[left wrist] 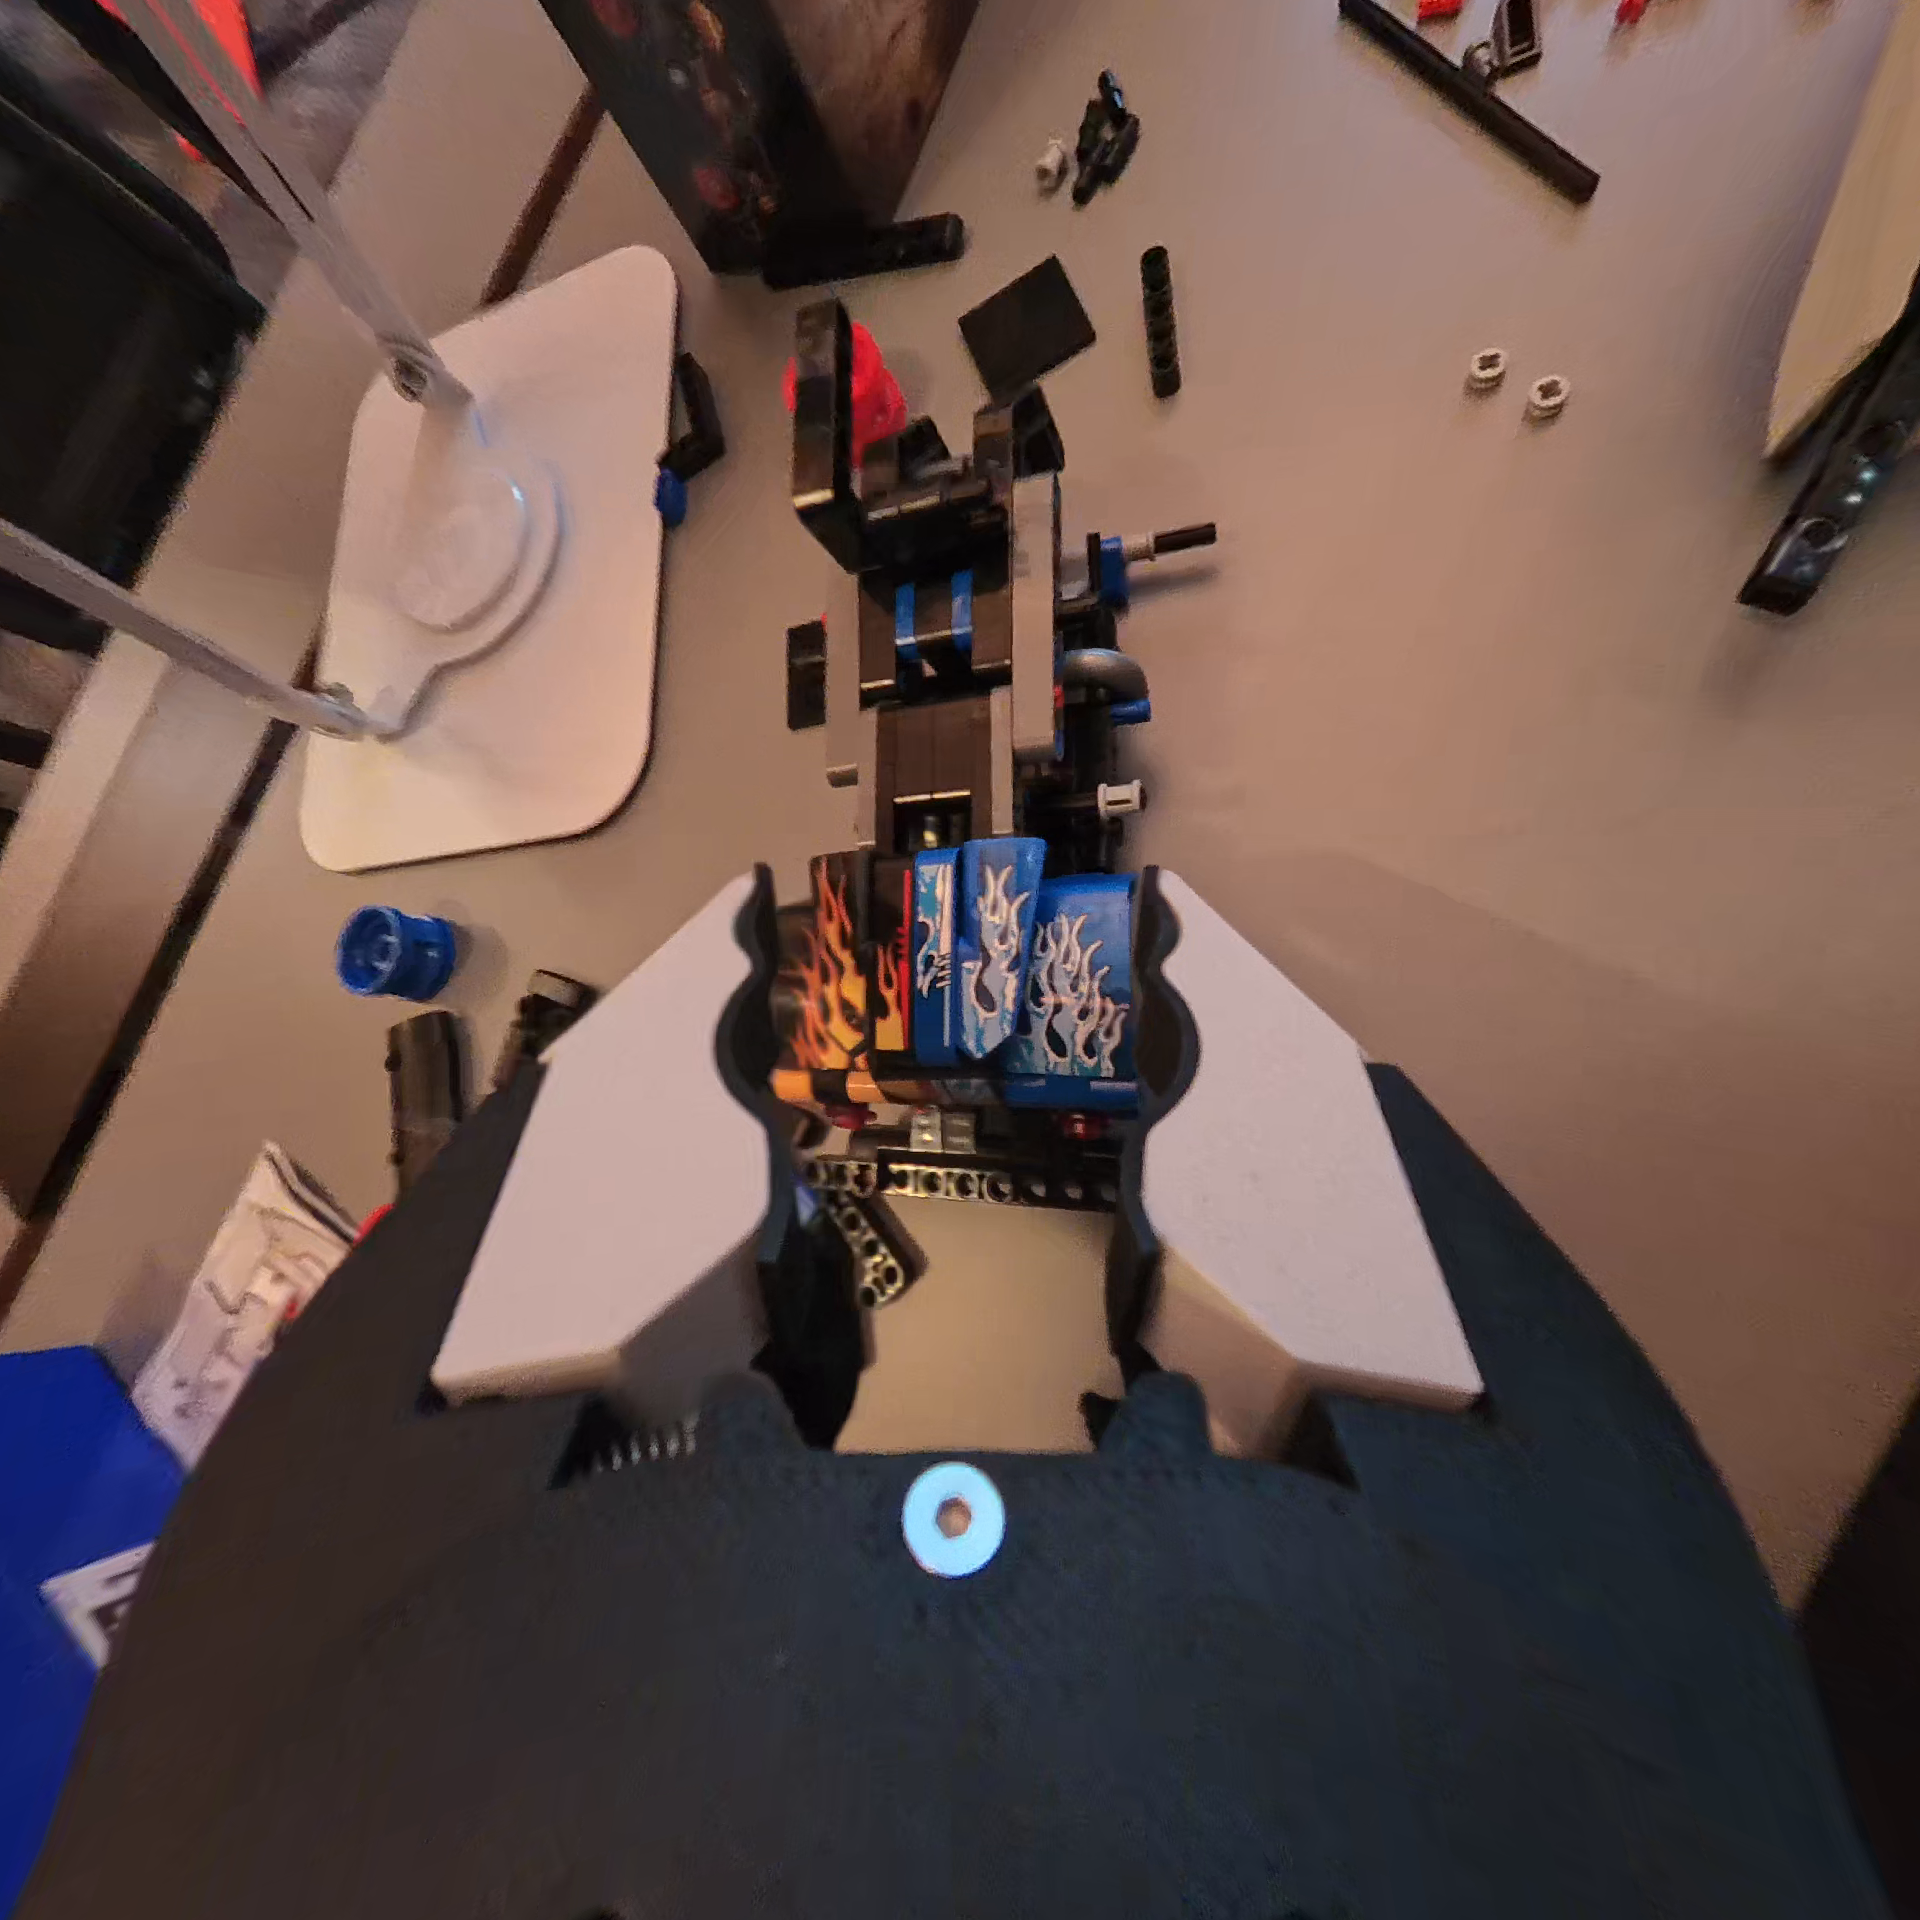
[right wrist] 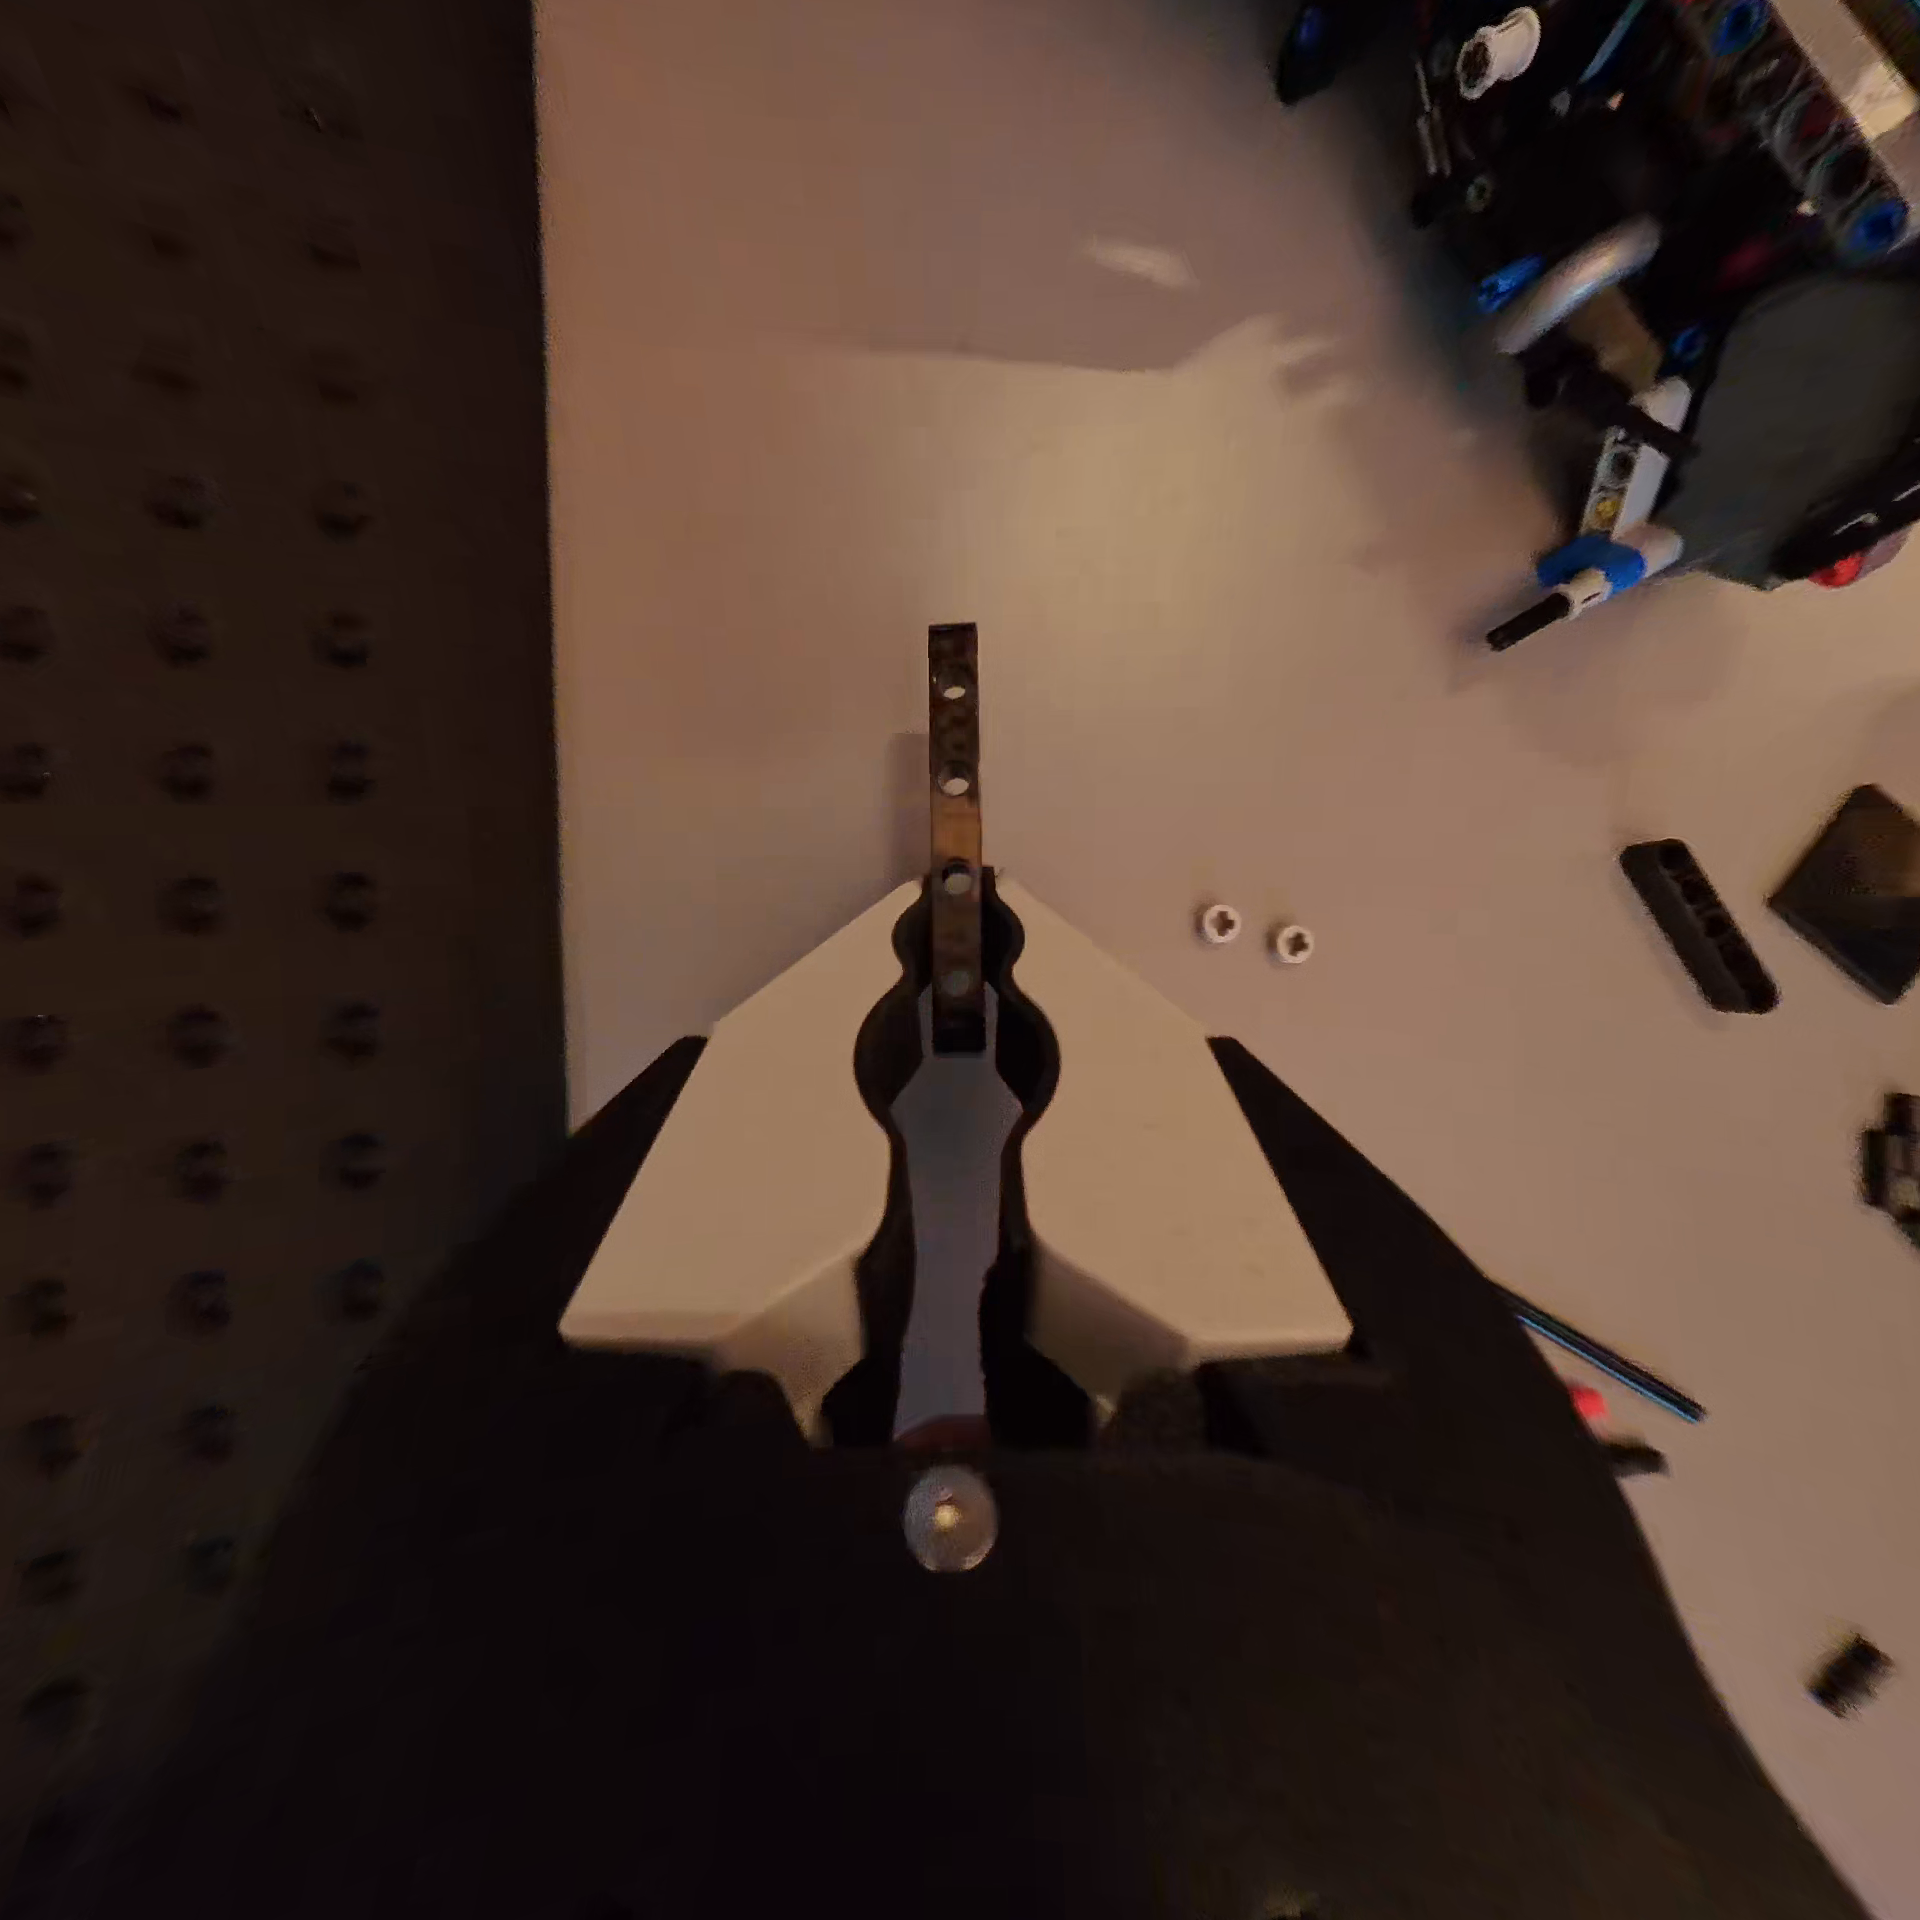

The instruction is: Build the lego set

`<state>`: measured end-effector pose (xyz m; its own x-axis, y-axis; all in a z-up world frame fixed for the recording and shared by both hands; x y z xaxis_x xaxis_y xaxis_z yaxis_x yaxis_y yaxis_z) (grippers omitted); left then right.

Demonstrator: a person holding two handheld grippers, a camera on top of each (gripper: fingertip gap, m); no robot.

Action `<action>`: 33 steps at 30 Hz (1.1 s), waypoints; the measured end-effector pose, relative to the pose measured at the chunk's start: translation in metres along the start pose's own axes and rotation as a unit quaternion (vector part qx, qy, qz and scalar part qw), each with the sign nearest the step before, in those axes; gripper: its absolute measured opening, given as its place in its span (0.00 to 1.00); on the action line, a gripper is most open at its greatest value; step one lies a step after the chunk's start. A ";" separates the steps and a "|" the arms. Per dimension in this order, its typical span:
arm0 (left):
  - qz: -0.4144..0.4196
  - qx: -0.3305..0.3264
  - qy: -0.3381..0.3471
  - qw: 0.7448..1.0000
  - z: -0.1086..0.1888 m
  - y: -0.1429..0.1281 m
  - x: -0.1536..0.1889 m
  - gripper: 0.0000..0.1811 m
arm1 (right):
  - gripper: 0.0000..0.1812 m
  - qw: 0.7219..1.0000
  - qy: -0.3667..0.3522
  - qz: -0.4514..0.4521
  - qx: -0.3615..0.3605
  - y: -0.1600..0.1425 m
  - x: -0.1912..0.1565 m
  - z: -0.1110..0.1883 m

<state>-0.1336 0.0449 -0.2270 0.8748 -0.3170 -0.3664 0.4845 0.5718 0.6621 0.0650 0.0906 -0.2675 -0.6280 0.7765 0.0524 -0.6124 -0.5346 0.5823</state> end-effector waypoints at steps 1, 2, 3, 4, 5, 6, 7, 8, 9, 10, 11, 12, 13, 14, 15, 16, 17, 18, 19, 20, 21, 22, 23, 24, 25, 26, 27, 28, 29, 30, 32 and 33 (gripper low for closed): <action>-0.013 0.011 0.011 1.000 0.004 0.004 -0.001 0.41 | 0.03 1.000 0.014 -0.016 0.009 0.001 0.000 0.000; -0.028 0.029 0.022 0.999 0.008 0.010 0.000 0.44 | 0.02 0.999 0.027 -0.031 0.018 0.001 0.001 0.000; -0.052 0.056 0.030 0.997 0.014 0.020 0.005 0.45 | 0.02 0.998 0.040 -0.046 0.025 0.000 0.002 0.000; -0.086 0.082 0.027 0.993 0.019 0.030 0.015 0.44 | 0.02 0.996 0.054 -0.060 0.030 -0.001 0.002 0.000; -0.125 0.099 0.013 0.987 0.023 0.037 0.030 0.40 | 0.03 0.994 0.066 -0.073 0.037 -0.001 0.004 0.000; -0.157 0.110 -0.001 0.981 0.024 0.043 0.046 0.37 | 0.03 0.992 0.078 -0.087 0.044 0.000 0.005 0.000; -0.181 0.119 -0.028 0.976 0.022 0.048 0.065 0.35 | 0.03 0.989 0.094 -0.100 0.052 0.001 0.005 0.001; -0.205 0.121 -0.060 0.970 0.019 0.050 0.086 0.34 | 0.03 0.986 0.108 -0.109 0.058 0.002 0.005 0.001; -0.230 0.114 -0.067 0.964 0.014 0.049 0.099 0.30 | 0.03 0.984 0.120 -0.117 0.063 0.003 0.005 0.002; -0.252 0.104 -0.066 0.960 0.008 0.047 0.107 0.27 | 0.03 0.981 0.131 -0.124 0.066 0.004 0.004 0.002; -0.263 0.098 -0.080 0.957 0.001 0.046 0.116 0.24 | 0.03 0.979 0.142 -0.130 0.069 0.005 0.004 0.002; -0.266 0.097 -0.102 0.954 -0.004 0.044 0.126 0.22 | 0.03 0.976 0.151 -0.135 0.073 0.006 0.003 0.003; -0.277 0.101 -0.103 0.950 -0.008 0.045 0.131 0.18 | 0.03 0.974 0.159 -0.140 0.076 0.007 0.003 0.003; -0.295 0.098 -0.092 0.946 -0.012 0.045 0.133 0.15 | 0.03 0.973 0.165 -0.142 0.079 0.008 0.003 0.003; -0.307 0.091 -0.082 0.944 -0.017 0.045 0.133 0.13 | 0.03 0.972 0.170 -0.142 0.079 0.008 0.002 0.003; -0.312 0.092 -0.076 0.943 -0.020 0.046 0.135 0.11 | 0.03 0.971 0.174 -0.143 0.078 0.008 0.001 0.003; -0.315 0.097 -0.069 0.942 -0.022 0.047 0.135 0.07 | 0.03 0.971 0.177 -0.141 0.078 0.008 0.000 0.003; -0.319 0.094 -0.062 0.941 -0.024 0.048 0.135 0.05 | 0.03 0.971 0.176 -0.142 0.077 0.008 0.001 0.002; -0.323 0.092 -0.057 0.940 -0.025 0.048 0.134 0.05 | 0.03 0.971 0.174 -0.143 0.076 0.007 0.002 0.002; -0.319 0.093 -0.057 0.942 -0.025 0.048 0.134 0.05 | 0.03 0.971 0.174 -0.144 0.078 0.007 0.002 0.002; -0.308 0.092 -0.060 0.945 -0.025 0.048 0.134 0.05 | 0.04 0.973 0.168 -0.141 0.079 0.007 0.003 0.002; -0.293 0.088 -0.067 0.950 -0.025 0.047 0.133 0.05 | 0.08 0.978 0.145 -0.133 0.070 0.005 0.007 0.001; -0.277 0.086 -0.075 0.954 -0.025 0.047 0.132 0.05 | 0.11 0.983 0.125 -0.121 0.057 0.003 0.009 0.001; -0.257 0.086 -0.086 0.959 -0.025 0.046 0.132 0.04 | 0.12 0.987 0.112 -0.106 0.049 0.002 0.008 0.002; -0.233 0.082 -0.104 0.963 -0.025 0.045 0.134 0.05 | 0.12 0.991 0.087 -0.087 0.048 0.003 0.010 0.003; -0.209 0.075 -0.125 0.967 -0.025 0.044 0.136 0.05 | 0.13 0.995 0.062 -0.067 0.045 0.004 0.012 0.005; -0.185 0.071 -0.140 0.970 -0.026 0.043 0.136 0.05 | 0.12 0.997 0.045 -0.049 0.040 0.004 0.011 0.005; -0.164 0.071 -0.155 0.972 -0.026 0.043 0.137 0.04 | 0.13 0.999 0.028 -0.034 0.032 0.003 0.012 0.006; -0.141 0.068 -0.172 0.973 -0.026 0.043 0.138 0.04 | 0.13 0.999 0.009 -0.019 0.028 0.004 0.013 0.006; -0.119 0.061 -0.189 0.973 -0.027 0.041 0.139 0.05 | 0.11 1.000 0.001 -0.007 0.027 0.004 0.012 0.006; -0.089 0.050 -0.213 0.972 -0.028 0.039 0.141 0.04 | 0.10 1.000 -0.010 0.008 0.018 0.004 0.010 0.003; -0.079 0.045 -0.222 0.971 -0.029 0.038 0.141 0.04 | 0.11 1.000 -0.011 0.014 0.010 0.002 0.009 0.002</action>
Point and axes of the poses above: each gripper's, where its closed fingertips meet, z back along the fingers, y out of its top, x = y × z across the jaws, the point moved 3 cm from there along z, back along the fingers, and after that the axes turned 2 degrees about x, right-handed, at the moved point
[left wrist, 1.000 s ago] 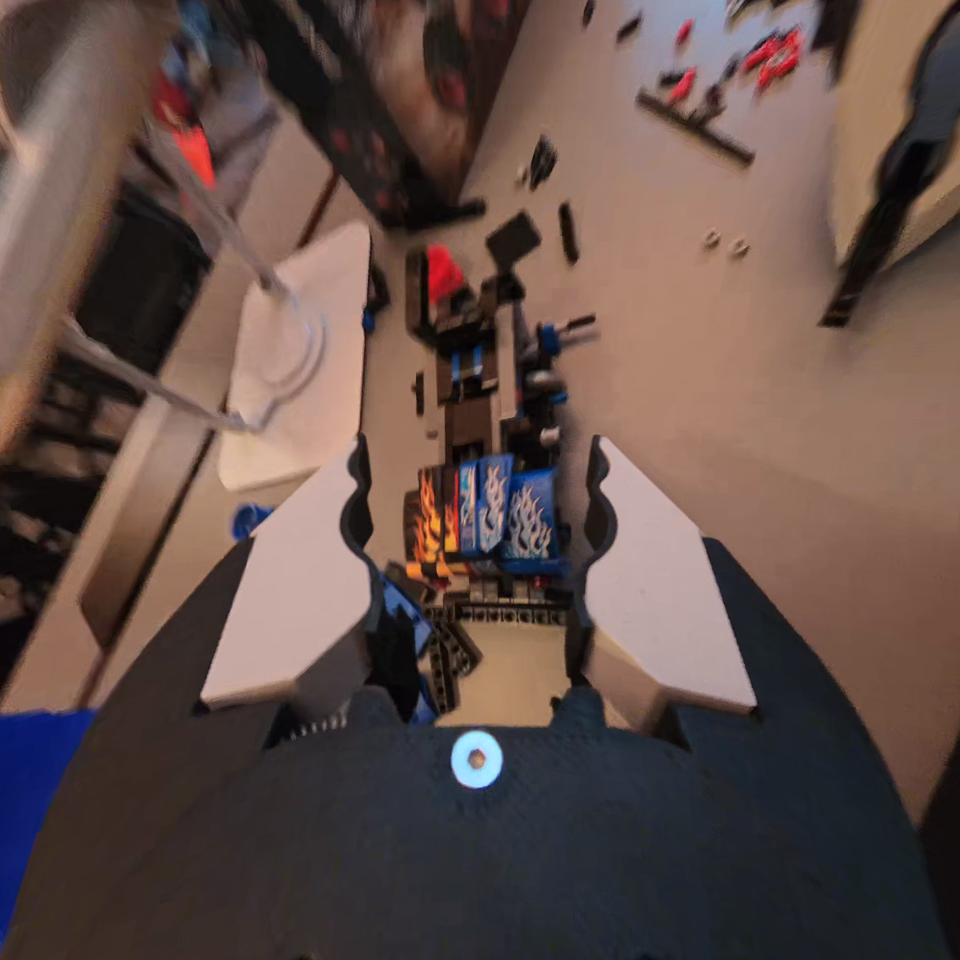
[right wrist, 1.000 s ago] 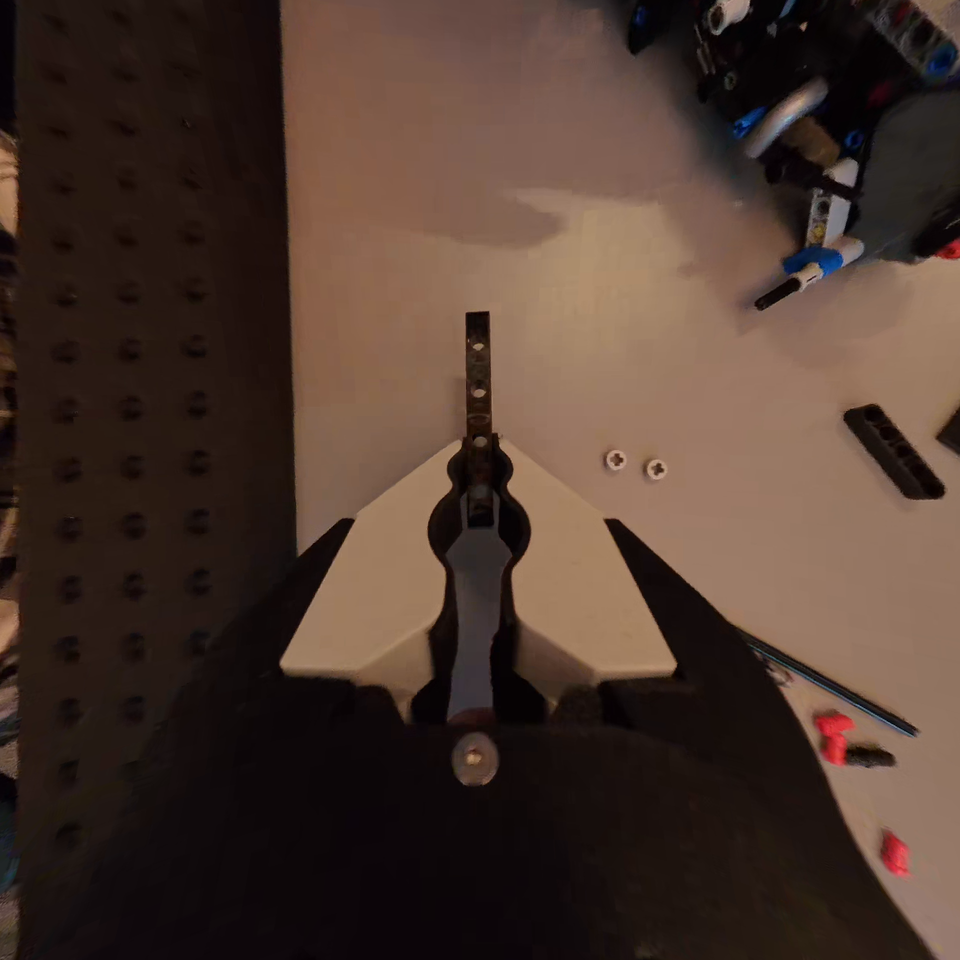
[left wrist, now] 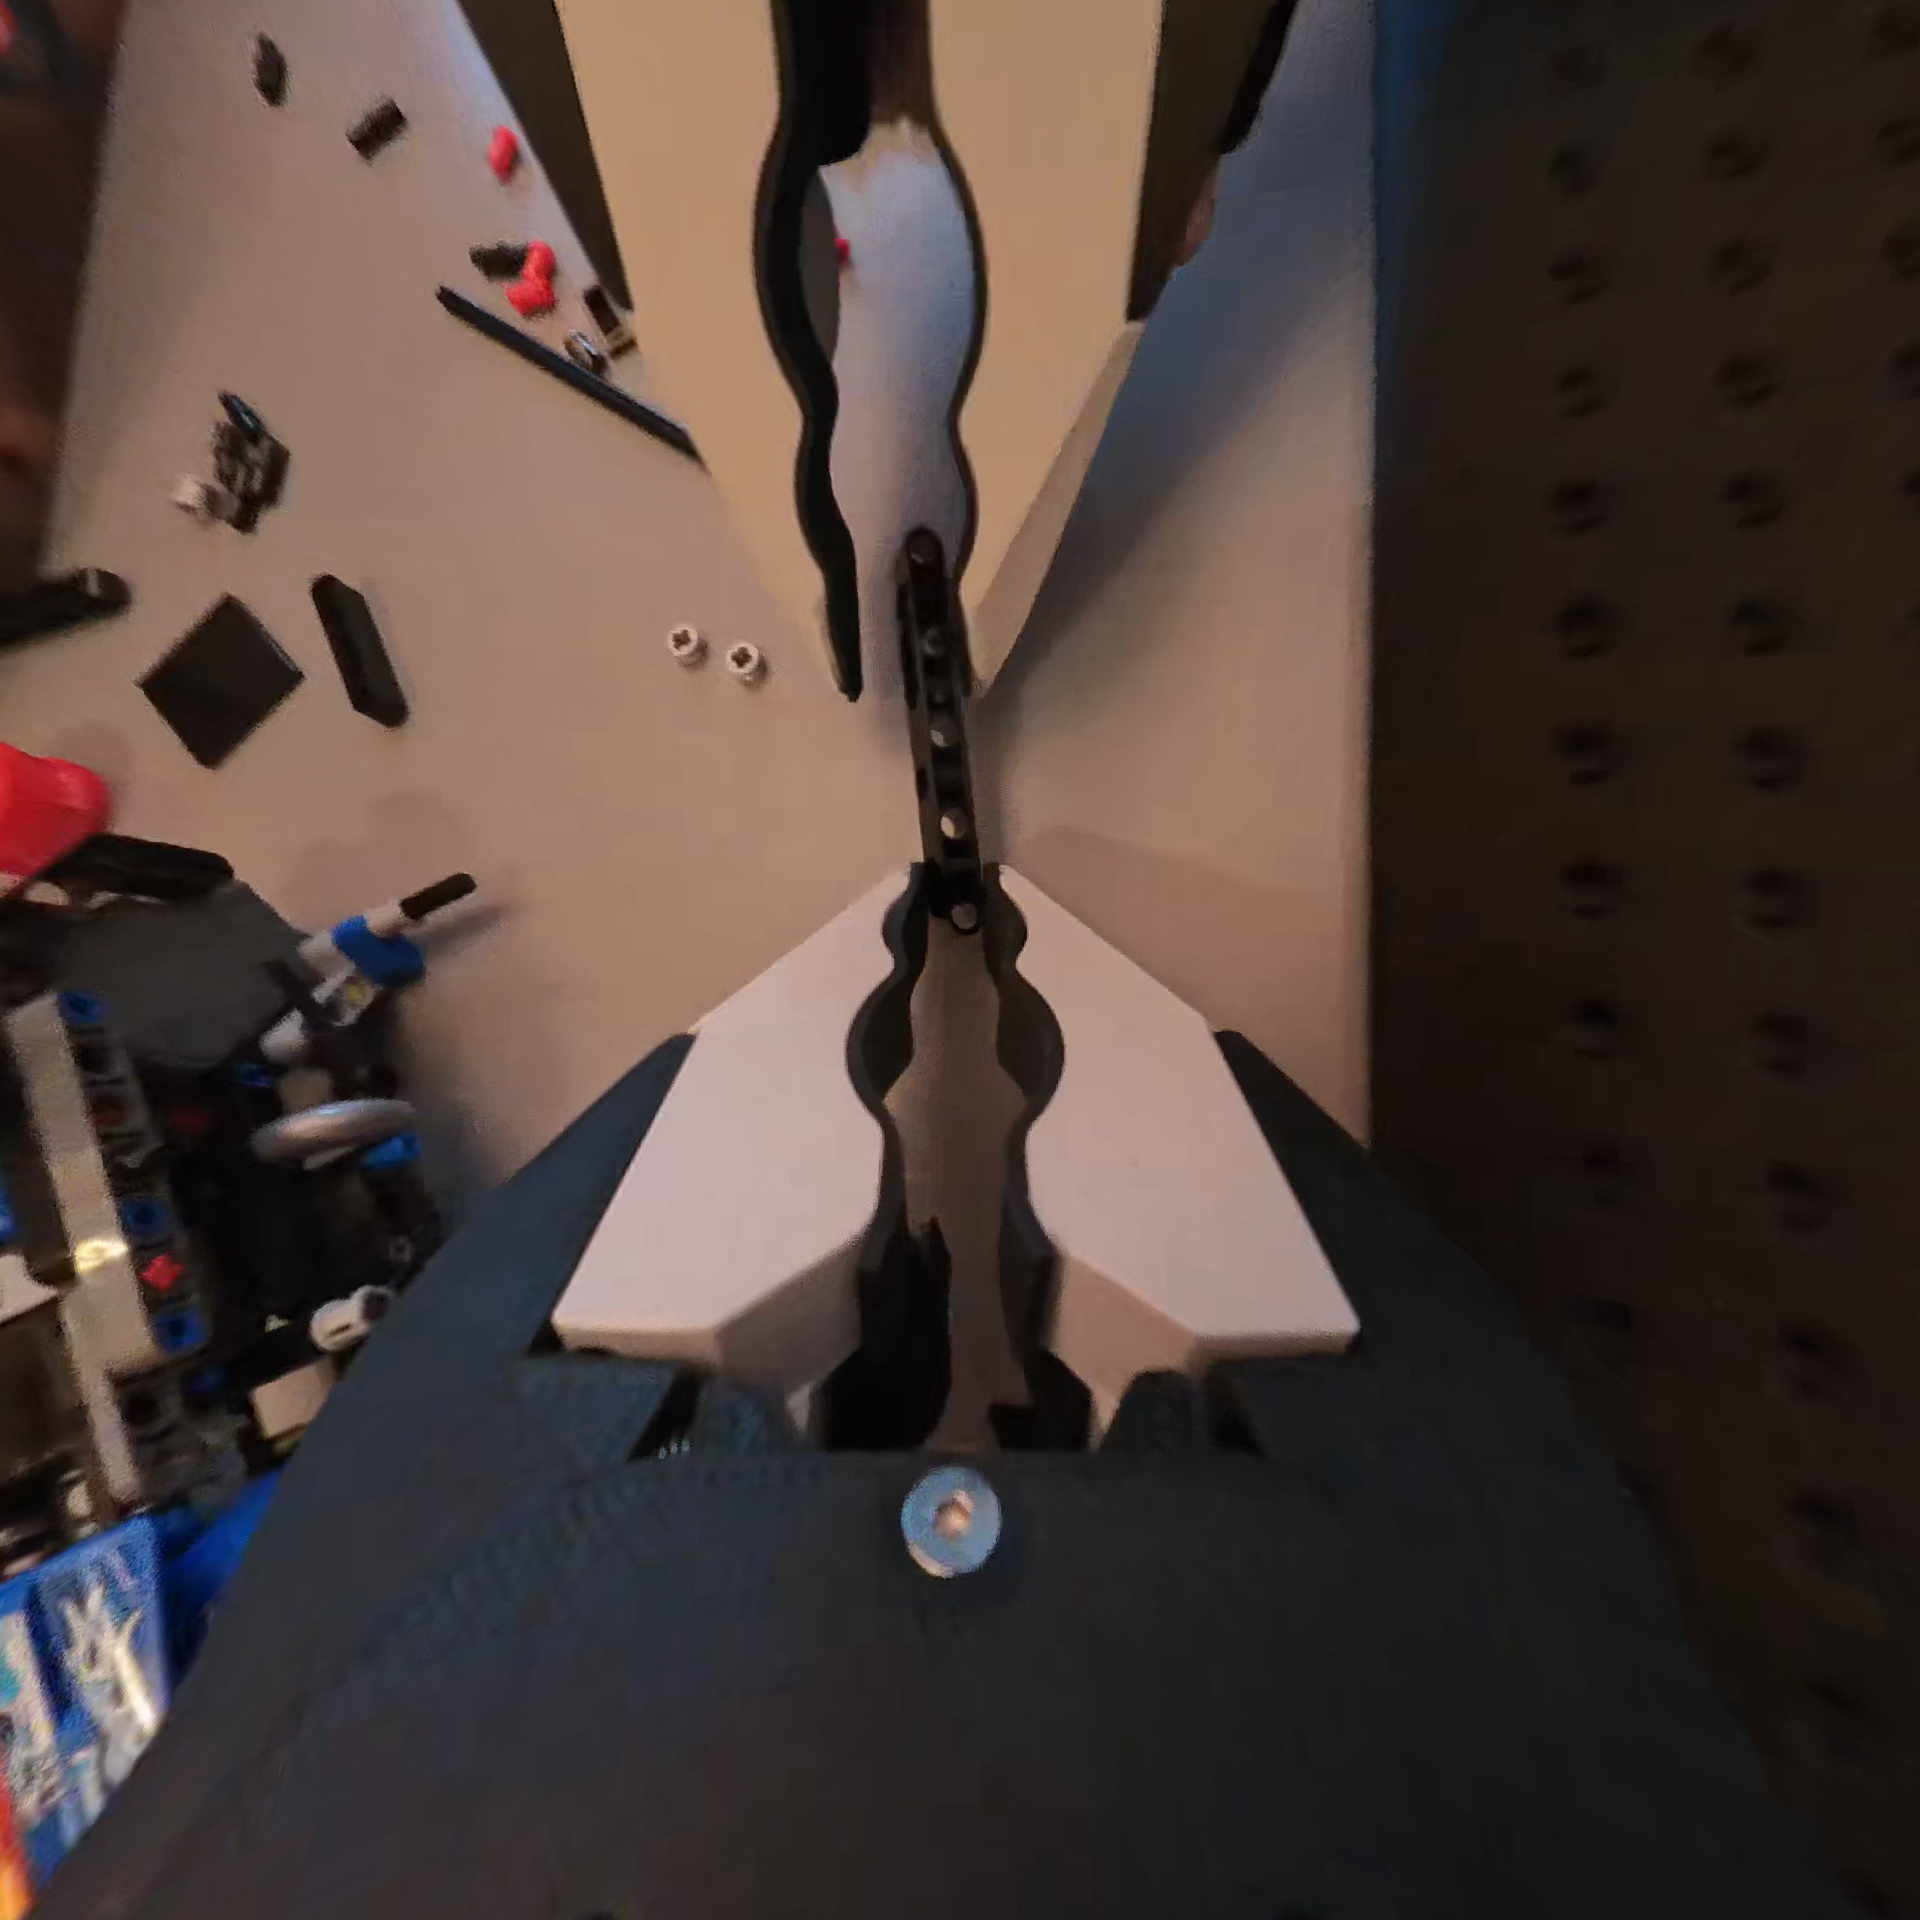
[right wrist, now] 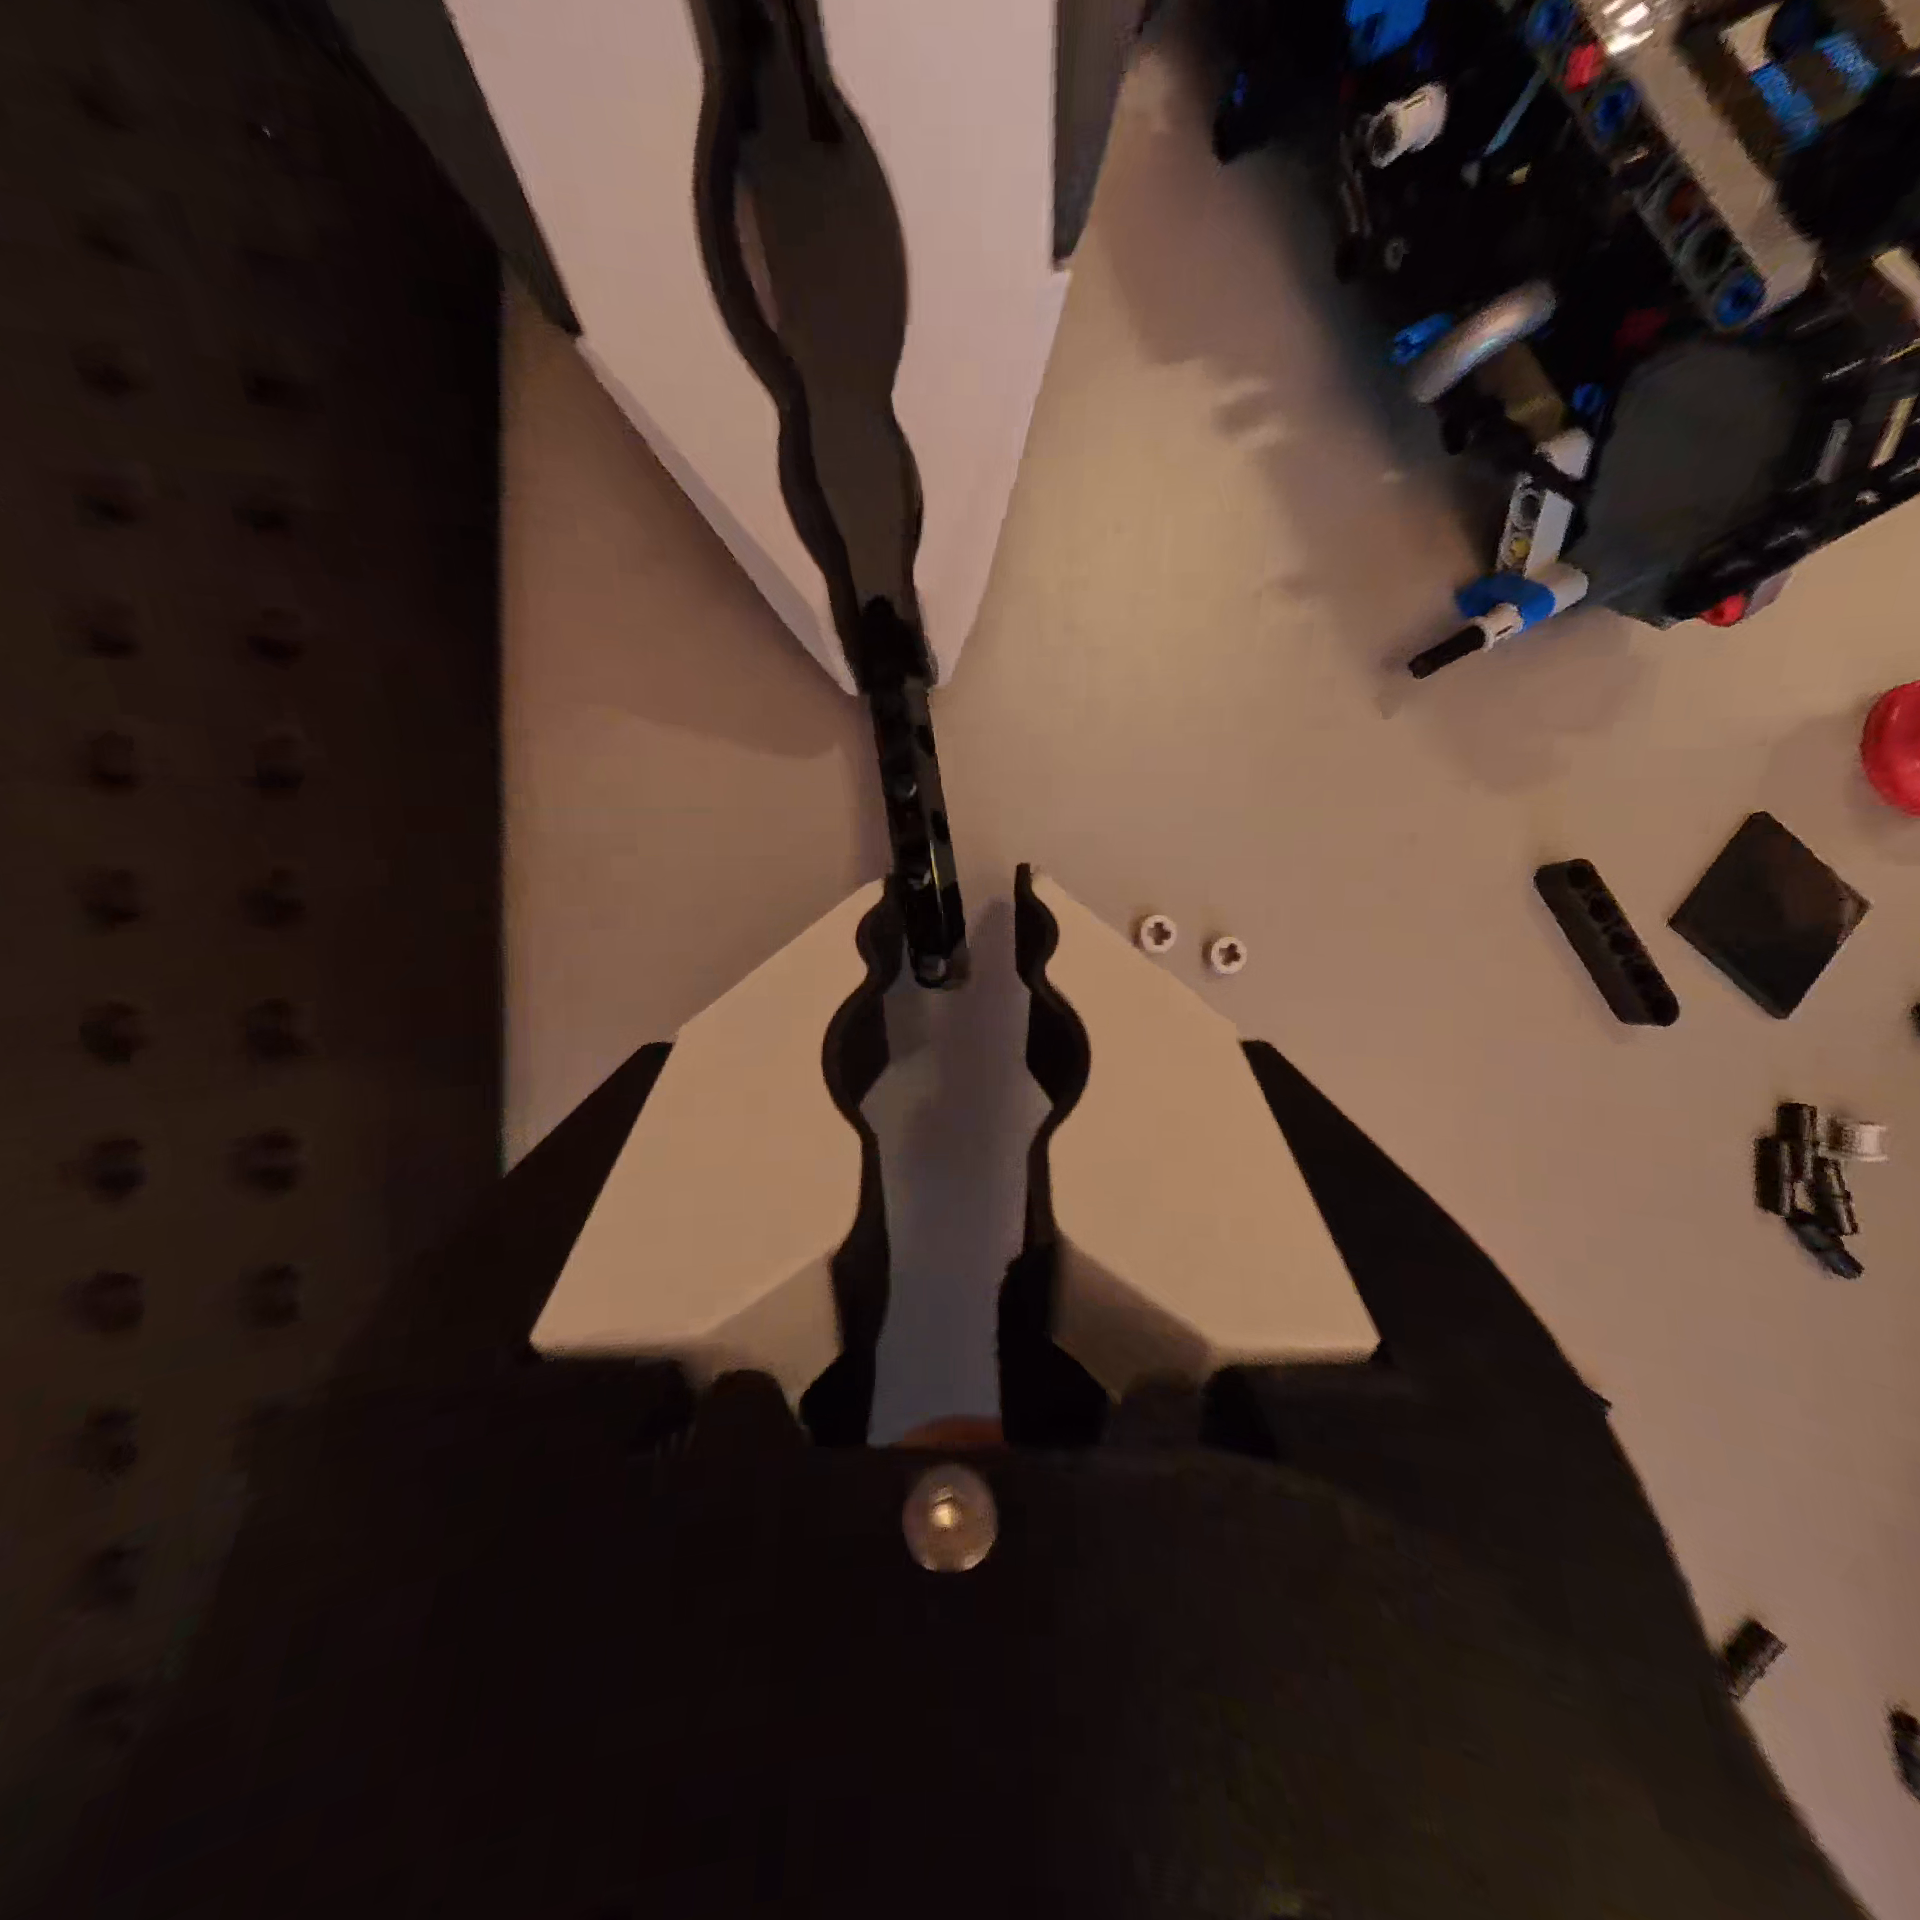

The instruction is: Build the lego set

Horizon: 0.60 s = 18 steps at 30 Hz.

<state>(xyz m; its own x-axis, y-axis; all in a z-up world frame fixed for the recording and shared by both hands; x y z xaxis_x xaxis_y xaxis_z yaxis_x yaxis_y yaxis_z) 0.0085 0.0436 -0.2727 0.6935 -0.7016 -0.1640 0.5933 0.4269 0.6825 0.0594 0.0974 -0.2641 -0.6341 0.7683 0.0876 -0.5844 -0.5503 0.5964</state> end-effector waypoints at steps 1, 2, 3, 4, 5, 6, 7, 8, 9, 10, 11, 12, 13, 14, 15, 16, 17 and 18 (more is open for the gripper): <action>0.010 -0.002 -0.007 1.000 -0.001 -0.001 0.001 0.04 | 0.13 1.000 -0.001 0.004 -0.007 -0.002 -0.001 0.000; 0.022 -0.004 -0.017 1.000 -0.001 -0.002 0.003 0.04 | 0.13 1.000 -0.008 0.005 -0.009 -0.003 0.000 0.000; 0.033 -0.003 -0.025 0.999 -0.002 -0.003 0.004 0.04 | 0.13 1.000 -0.011 0.006 -0.005 -0.002 0.001 0.001; 0.041 -0.001 -0.030 0.999 -0.002 -0.003 0.004 0.04 | 0.13 1.000 -0.010 0.007 0.000 -0.001 0.000 0.002; 0.051 0.000 -0.035 0.998 -0.001 -0.002 0.004 0.04 | 0.11 1.000 -0.010 0.008 0.001 0.000 -0.001 0.003; 0.058 0.002 -0.039 0.998 -0.001 -0.002 0.004 0.04 | 0.09 1.000 -0.012 0.011 -0.002 -0.001 0.000 0.002; 0.062 0.004 -0.042 0.997 -0.001 -0.001 0.004 0.04 | 0.06 1.000 -0.010 0.013 -0.005 -0.002 -0.001 0.001; 0.066 0.005 -0.043 0.997 -0.001 -0.001 0.004 0.04 | 0.05 1.000 -0.008 0.015 -0.009 -0.003 -0.002 -0.001; 0.070 0.005 -0.043 0.997 -0.001 -0.001 0.004 0.04 | 0.05 1.000 -0.008 0.014 -0.010 -0.004 -0.002 -0.002; 0.072 0.007 -0.044 0.996 -0.001 0.000 0.004 0.05 | 0.05 1.000 -0.006 0.009 -0.008 -0.004 -0.002 -0.002; 0.074 0.009 -0.045 0.996 -0.001 0.000 0.004 0.05 | 0.05 1.000 -0.003 0.003 -0.006 -0.004 -0.002 -0.002; 0.079 0.012 -0.046 0.996 0.000 0.000 0.004 0.05 | 0.05 1.000 0.000 -0.003 -0.004 -0.004 -0.002 -0.002; 0.085 0.014 -0.048 0.995 0.000 0.000 0.004 0.05 | 0.05 1.000 0.005 -0.008 -0.003 -0.004 -0.002 -0.003; 0.087 0.015 -0.049 0.995 0.000 0.000 0.004 0.05 | 0.04 1.000 0.009 -0.013 -0.001 -0.004 -0.002 -0.003; 0.087 0.016 -0.049 0.995 0.001 0.000 0.004 0.08 | 0.04 1.000 0.011 -0.018 0.001 -0.004 -0.002 -0.003; 0.088 0.016 -0.048 0.995 0.002 0.000 0.004 0.09 | 0.04 1.000 0.012 -0.022 0.003 -0.004 -0.002 -0.004; 0.088 0.016 -0.045 0.995 0.002 -0.001 0.003 0.09 | 0.04 1.000 0.014 -0.024 0.004 -0.004 -0.001 -0.004; 0.087 0.017 -0.042 0.995 0.003 -0.001 0.003 0.08 | 0.04 1.000 0.016 -0.026 0.004 -0.004 -0.001 -0.004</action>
Point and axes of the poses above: each gripper's, where its closed fingertips meet, z back along the fingers, y out of its top, x = y × z across the jaws, the point moved 3 cm from there along z, back along the fingers, and after that the axes turned 2 degrees about x, right-handed, at the moved point
